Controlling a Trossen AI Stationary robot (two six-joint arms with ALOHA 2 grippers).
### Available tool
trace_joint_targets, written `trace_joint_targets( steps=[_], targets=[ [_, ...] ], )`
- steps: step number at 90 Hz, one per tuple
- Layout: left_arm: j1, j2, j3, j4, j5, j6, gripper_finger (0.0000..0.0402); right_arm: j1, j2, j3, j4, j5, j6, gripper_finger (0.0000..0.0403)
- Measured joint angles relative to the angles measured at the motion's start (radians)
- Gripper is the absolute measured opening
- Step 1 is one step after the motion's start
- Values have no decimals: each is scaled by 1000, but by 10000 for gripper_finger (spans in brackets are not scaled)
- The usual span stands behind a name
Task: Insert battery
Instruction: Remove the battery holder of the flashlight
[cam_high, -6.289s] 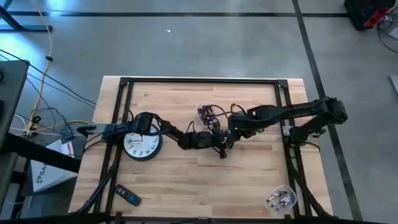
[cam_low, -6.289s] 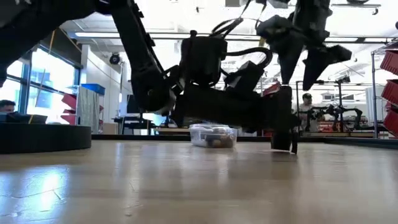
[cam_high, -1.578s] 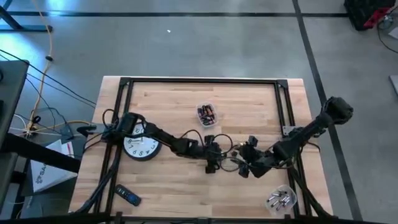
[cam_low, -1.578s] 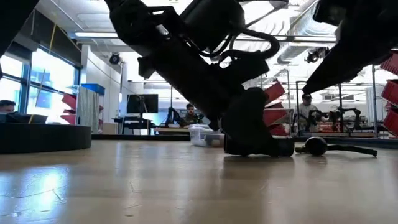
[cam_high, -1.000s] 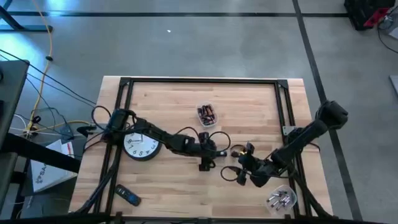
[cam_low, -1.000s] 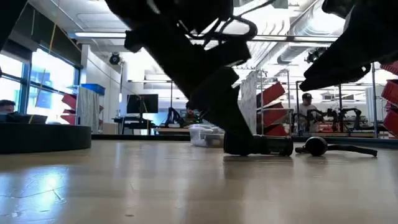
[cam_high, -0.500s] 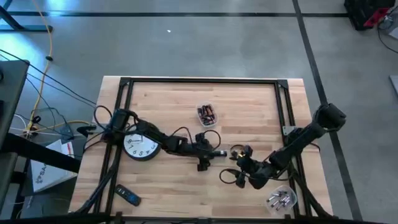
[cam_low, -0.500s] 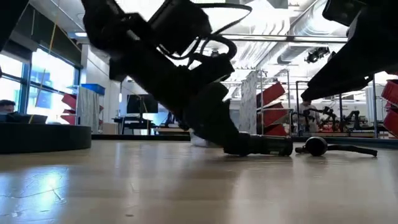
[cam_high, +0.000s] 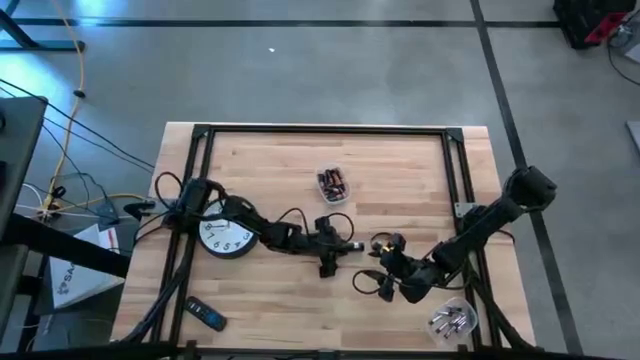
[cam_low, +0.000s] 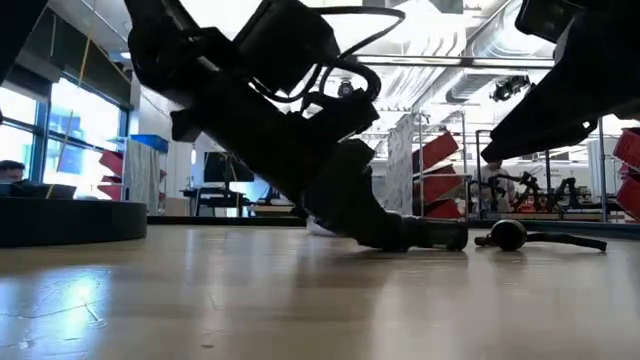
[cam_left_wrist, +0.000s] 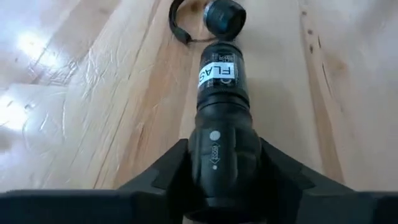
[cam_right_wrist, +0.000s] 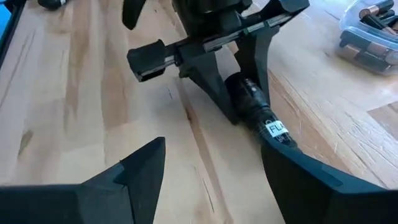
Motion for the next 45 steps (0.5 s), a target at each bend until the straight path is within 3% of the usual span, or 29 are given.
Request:
trace_joint_targets(
  steps=[31, 45],
  targets=[
    [-3, -166, 168, -662, 29, 34, 123, -1, 0, 0, -6, -17, 3, 234],
    [-7, -168, 211, -796, 43, 36, 123, -1, 0, 0, -13, -36, 8, 234]
  ],
)
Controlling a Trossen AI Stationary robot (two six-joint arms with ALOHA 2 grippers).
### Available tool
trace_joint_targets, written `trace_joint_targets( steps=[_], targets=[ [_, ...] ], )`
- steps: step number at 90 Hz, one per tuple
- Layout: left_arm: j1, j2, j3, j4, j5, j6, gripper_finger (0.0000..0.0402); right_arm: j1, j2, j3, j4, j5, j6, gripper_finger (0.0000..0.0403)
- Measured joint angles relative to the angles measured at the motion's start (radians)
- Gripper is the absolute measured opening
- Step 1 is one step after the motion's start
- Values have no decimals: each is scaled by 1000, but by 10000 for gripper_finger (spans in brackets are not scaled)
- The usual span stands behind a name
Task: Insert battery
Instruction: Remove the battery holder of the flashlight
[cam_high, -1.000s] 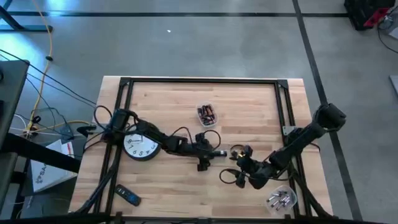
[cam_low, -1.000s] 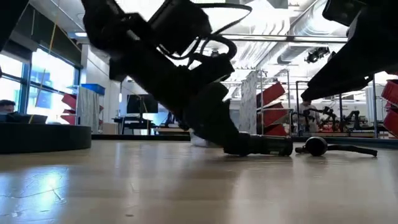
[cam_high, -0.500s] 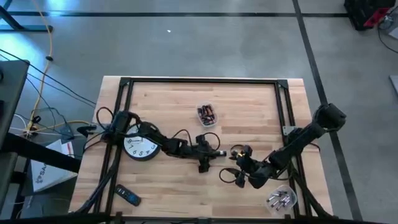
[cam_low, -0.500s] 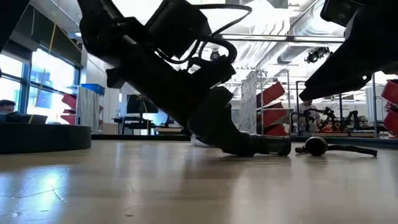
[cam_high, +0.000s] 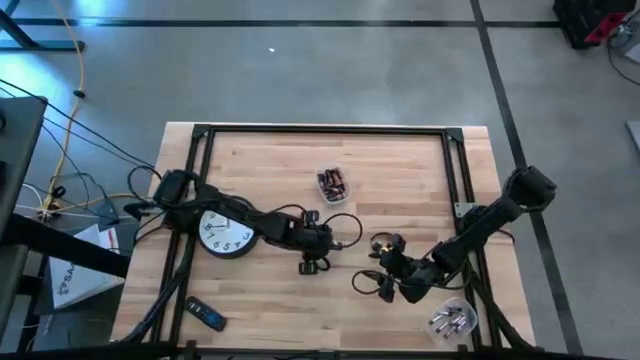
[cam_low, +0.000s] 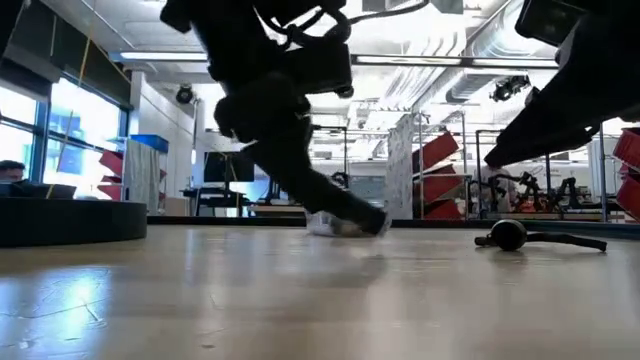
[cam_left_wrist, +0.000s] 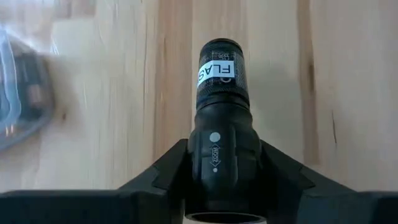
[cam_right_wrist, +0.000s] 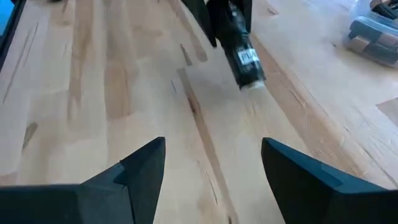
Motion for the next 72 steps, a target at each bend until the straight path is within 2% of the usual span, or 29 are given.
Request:
trace_joint_targets(
  steps=[19, 37, 54, 60, 72],
  targets=[
    [-33, -5, 1, -16, 2, -11, 131, 0, 0, 0, -4, -7, 4, 234],
    [-70, -49, 1, -106, -56, -56, 126, 0, 0, 0, -36, -10, 32, 234],
    [-86, -71, 1, -154, -26, -66, 128, 0, -1, 0, -43, -16, 31, 234],
    [-88, -71, 1, -197, -30, -79, 129, 0, -14, 2, -53, -64, 40, 234],
    [-78, -71, -14, -224, -102, -98, 129, 10, -56, 66, -213, -202, 122, 233]
  ],
)
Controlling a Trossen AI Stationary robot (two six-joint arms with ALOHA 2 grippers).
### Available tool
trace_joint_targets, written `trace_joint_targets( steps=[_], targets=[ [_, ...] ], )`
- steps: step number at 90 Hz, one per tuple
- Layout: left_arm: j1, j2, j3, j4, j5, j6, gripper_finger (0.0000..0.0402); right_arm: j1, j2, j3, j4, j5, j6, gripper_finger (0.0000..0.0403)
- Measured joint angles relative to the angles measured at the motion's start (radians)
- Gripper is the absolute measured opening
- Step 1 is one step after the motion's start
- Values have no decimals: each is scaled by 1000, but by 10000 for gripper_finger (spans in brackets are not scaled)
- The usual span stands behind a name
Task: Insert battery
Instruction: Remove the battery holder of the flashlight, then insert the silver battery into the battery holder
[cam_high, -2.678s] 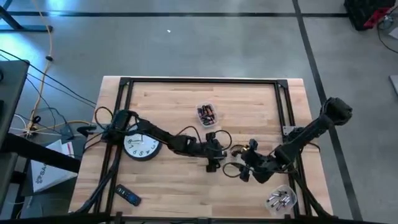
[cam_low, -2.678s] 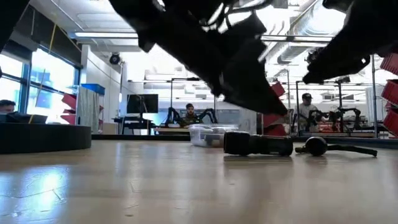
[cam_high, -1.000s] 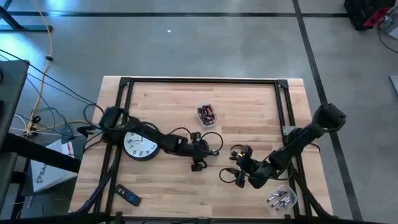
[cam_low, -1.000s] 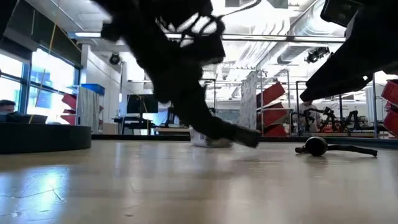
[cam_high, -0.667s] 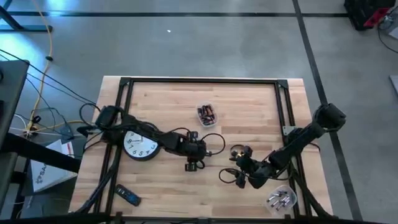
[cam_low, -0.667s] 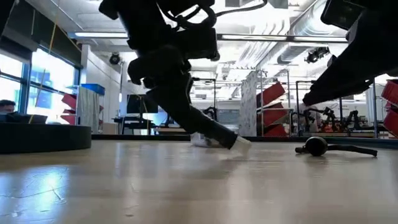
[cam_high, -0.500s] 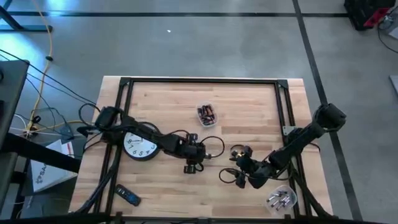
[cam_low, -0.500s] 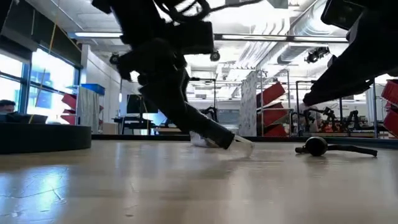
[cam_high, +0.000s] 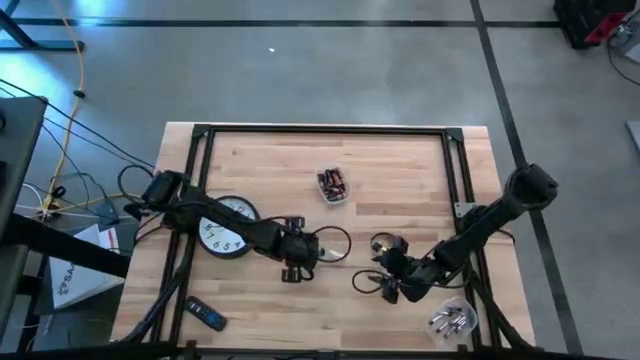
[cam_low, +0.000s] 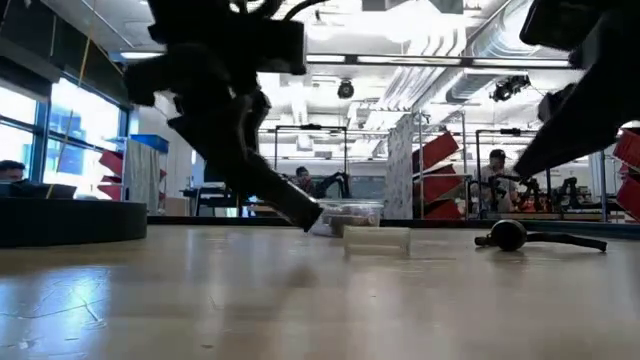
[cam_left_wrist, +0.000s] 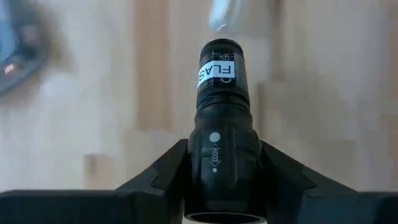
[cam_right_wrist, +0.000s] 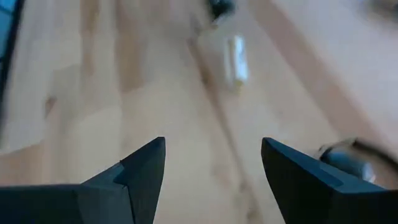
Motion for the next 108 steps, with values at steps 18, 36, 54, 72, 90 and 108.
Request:
trace_joint_targets(
  steps=[18, 36, 54, 72, 90, 108],
  targets=[
    [55, 0, -103, 195, -52, 7, 130, 82, -6, 188, -368, -252, 196, 216],
    [99, 4, -249, 500, -52, 1, 133, 243, -6, 350, -676, -456, 536, 194],
    [97, 6, -282, 528, -39, -54, 154, 426, -6, 344, -809, -525, 874, 181],
    [71, -18, -282, 462, 47, -90, 182, 510, -7, 219, -690, -525, 1052, 176],
    [28, -104, -282, 399, 73, -122, 187, 454, 7, 113, -542, -549, 973, 176],
    [-25, -138, -281, 411, -48, -88, 187, 354, 23, 78, -458, -476, 827, 176]
  ],
)
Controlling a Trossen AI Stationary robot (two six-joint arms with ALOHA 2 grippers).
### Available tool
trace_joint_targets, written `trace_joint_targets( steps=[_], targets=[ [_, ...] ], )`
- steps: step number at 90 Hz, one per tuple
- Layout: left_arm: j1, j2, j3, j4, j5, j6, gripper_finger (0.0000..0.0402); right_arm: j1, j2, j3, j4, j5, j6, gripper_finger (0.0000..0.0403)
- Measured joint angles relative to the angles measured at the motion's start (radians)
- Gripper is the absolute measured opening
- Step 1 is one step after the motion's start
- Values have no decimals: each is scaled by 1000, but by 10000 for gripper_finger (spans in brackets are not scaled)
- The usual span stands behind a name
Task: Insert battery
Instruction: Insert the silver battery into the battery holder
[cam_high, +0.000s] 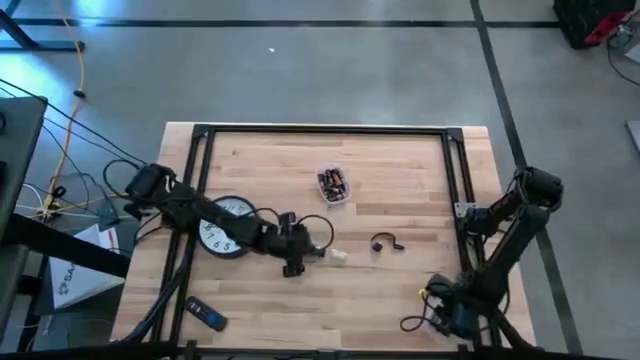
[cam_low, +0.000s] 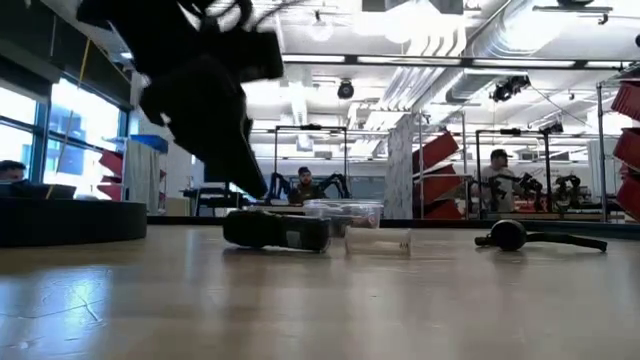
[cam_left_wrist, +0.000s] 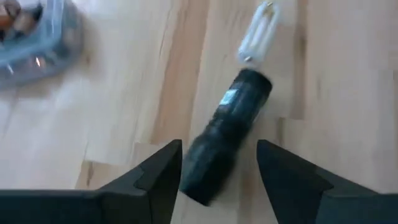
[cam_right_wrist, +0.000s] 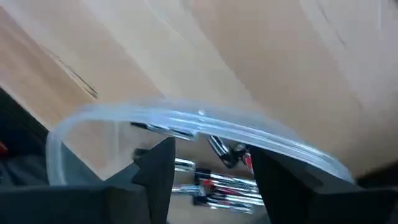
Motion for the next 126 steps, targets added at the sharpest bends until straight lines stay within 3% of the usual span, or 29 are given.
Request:
trace_joint_targets(
  steps=[43, 54, 70, 88, 104, 126],
  targets=[
    [-37, 4, 24, 2, -58, 56, 187, -261, 7, -1, -21, 168, -423, 176],
    [-43, 3, 54, 145, -63, 132, 187, -300, 6, 1, -33, 165, -526, 176],
    [-29, 82, 53, 365, -51, 268, 188, -293, 6, 57, -164, 119, -607, 176],
    [29, 223, 53, 509, 45, 280, 188, -220, 5, 72, -210, 123, -627, 176],
    [43, 275, 53, 538, 89, 249, 188, -181, 26, 71, -206, 179, -670, 176],
    [20, 272, 53, 473, 116, 192, 188, -219, 76, 71, -168, 191, -778, 176]
  ],
)
